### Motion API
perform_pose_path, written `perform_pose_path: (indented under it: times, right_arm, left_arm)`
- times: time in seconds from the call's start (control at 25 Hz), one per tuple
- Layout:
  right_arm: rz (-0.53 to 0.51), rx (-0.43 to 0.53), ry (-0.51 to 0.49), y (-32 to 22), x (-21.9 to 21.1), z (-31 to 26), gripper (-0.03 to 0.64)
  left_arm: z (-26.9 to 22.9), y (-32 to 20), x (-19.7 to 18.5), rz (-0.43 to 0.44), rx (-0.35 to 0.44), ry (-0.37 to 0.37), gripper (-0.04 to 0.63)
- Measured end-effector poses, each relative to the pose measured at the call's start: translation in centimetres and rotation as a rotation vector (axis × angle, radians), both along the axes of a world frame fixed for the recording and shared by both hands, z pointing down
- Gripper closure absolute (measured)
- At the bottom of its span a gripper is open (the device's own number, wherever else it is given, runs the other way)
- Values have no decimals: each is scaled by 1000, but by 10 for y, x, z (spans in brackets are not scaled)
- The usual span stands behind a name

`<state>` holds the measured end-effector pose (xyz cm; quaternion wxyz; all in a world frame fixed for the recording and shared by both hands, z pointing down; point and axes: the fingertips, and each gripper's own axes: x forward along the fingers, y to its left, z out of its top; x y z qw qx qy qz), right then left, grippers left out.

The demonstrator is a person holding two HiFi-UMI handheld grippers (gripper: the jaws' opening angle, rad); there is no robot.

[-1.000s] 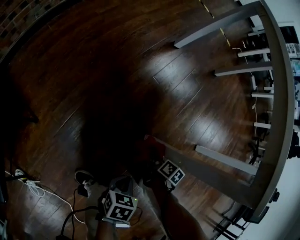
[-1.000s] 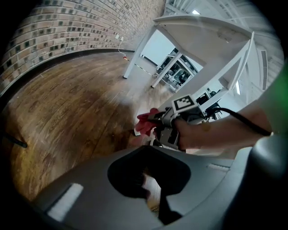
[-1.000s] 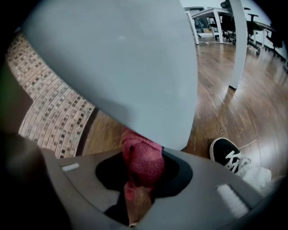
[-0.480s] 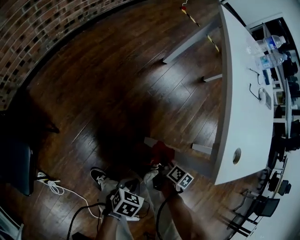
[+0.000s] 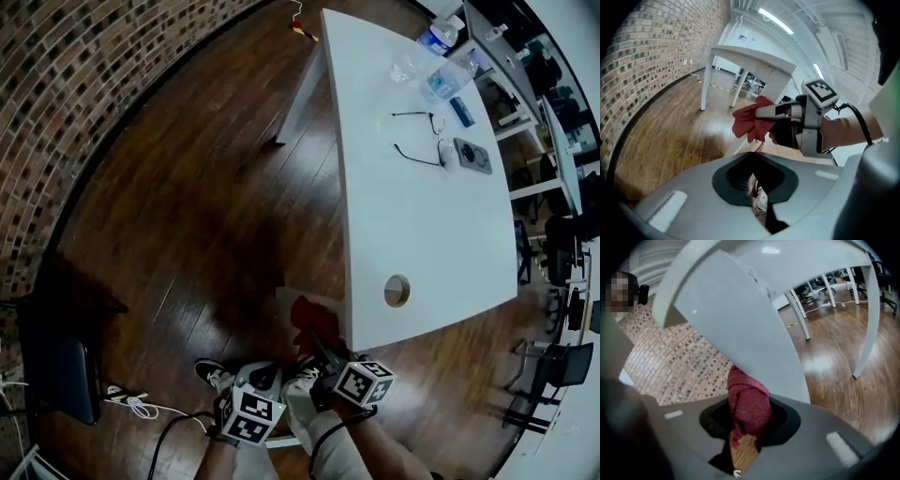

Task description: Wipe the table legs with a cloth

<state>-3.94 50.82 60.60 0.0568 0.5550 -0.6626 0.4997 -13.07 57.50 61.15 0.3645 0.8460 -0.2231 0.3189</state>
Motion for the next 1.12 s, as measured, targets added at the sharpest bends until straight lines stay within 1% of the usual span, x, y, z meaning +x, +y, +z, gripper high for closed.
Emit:
perform_pose_path:
  times: [0.12,0.2,0.28,0.36,0.44,0.52,0.64,0.8,0.92,1.04,1.12]
  right_arm:
    - [-116,70,-2,3,-1,-34,514]
    - [-191,110,-41,6,-2,-56,514]
    - [-243,137,-89,10,1,-77,514]
    - [-277,151,-113,14,9,-93,514]
    - [-299,151,-127,19,16,-101,512]
    - [-314,151,-143,26,19,-104,512]
    - [-292,149,-195,29,29,-108,512]
    - [-194,145,-265,24,50,-100,512]
    - [-124,127,-300,22,62,-91,512]
    - [-69,96,-327,19,70,-81,512]
    - [-40,74,-326,18,74,-72,511]
  left_arm:
    - [-26,-18,31,-11,78,31,598]
    - [-45,-28,48,-28,117,44,600]
    - [-69,-35,65,-37,158,58,600]
    - [-88,-37,81,-16,203,40,600]
    - [-97,-31,91,30,240,-2,600]
    - [-101,-23,96,56,249,-27,600]
    - [-105,-21,102,41,238,-44,600]
    - [-92,-26,121,27,226,-53,600]
    - [-78,-31,134,7,201,-50,600]
    - [-63,-37,140,-3,178,-71,600]
    - [-52,-41,142,-1,164,-82,600]
